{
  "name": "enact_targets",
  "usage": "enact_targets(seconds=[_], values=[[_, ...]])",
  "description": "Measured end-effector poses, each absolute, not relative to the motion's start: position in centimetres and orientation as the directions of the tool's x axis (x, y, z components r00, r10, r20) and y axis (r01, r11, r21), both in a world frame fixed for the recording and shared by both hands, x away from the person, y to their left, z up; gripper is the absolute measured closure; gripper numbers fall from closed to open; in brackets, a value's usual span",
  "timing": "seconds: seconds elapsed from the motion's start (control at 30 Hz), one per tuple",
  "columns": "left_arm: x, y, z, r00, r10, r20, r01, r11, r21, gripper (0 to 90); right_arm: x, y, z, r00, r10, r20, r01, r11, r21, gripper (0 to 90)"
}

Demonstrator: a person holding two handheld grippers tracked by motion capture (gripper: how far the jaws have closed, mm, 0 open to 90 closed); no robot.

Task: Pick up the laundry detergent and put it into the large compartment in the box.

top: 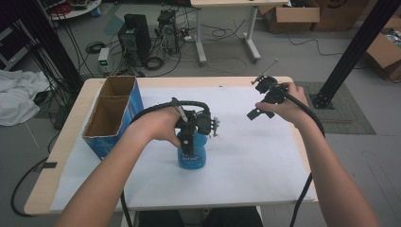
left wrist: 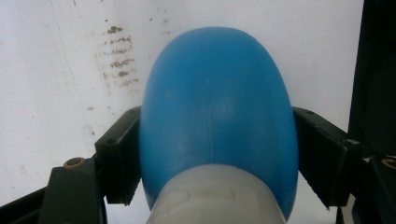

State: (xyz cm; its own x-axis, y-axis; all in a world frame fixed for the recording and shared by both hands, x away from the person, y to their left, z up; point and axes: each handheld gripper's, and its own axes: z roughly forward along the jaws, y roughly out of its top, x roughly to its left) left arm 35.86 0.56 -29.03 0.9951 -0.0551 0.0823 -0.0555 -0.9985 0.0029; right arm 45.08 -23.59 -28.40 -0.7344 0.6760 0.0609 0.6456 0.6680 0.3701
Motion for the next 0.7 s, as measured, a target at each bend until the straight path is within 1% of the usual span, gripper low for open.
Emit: enact_targets(seconds=[0.43, 0.7], values=[[36.01, 0.48, -29.19, 0.996, -0.053, 0.078, -0.052, -0.999, -0.010, 28.9, 45.07, -23.57, -28.54, -0.735, 0.675, 0.065, 0.645, 0.667, 0.373, 19.9], [36.16, 0.41, -29.22, 0.996, -0.042, 0.074, -0.041, -0.999, -0.014, 32.9, 45.05, -23.64, -28.62, -0.737, 0.673, 0.065, 0.643, 0.668, 0.375, 19.9]])
